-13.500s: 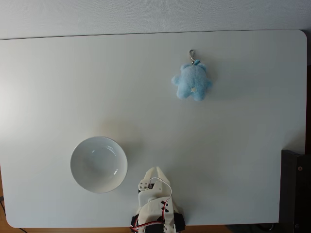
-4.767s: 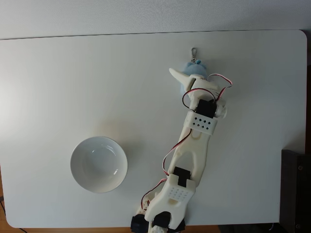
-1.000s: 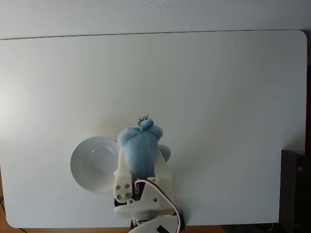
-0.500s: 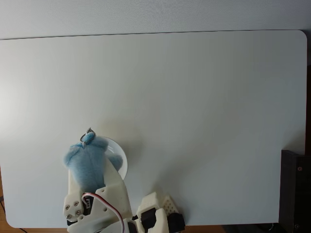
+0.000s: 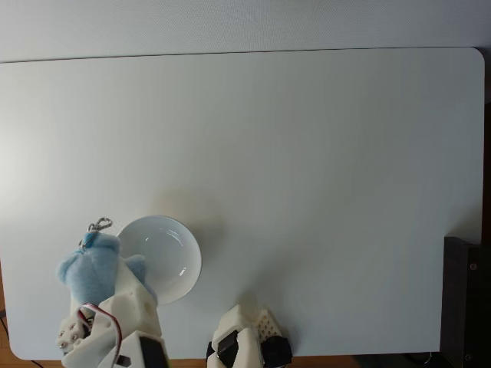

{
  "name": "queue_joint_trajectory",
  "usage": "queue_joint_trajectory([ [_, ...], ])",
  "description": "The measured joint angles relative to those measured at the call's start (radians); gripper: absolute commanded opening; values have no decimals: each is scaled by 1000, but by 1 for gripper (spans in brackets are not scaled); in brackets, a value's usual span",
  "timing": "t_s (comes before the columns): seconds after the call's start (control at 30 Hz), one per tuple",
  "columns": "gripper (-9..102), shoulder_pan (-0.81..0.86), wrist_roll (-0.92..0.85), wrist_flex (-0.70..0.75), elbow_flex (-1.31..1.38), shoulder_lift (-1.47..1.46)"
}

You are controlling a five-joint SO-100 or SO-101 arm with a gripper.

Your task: Grasp a skyblue doll and put it into the bowl.

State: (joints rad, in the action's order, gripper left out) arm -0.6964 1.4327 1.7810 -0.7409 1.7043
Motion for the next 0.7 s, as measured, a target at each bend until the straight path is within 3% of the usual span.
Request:
queue_joint_trajectory([
  [0.23, 0, -55, 0, 0, -130, -31],
  [0.7, 0, -67, 0, -15, -143, -219],
])
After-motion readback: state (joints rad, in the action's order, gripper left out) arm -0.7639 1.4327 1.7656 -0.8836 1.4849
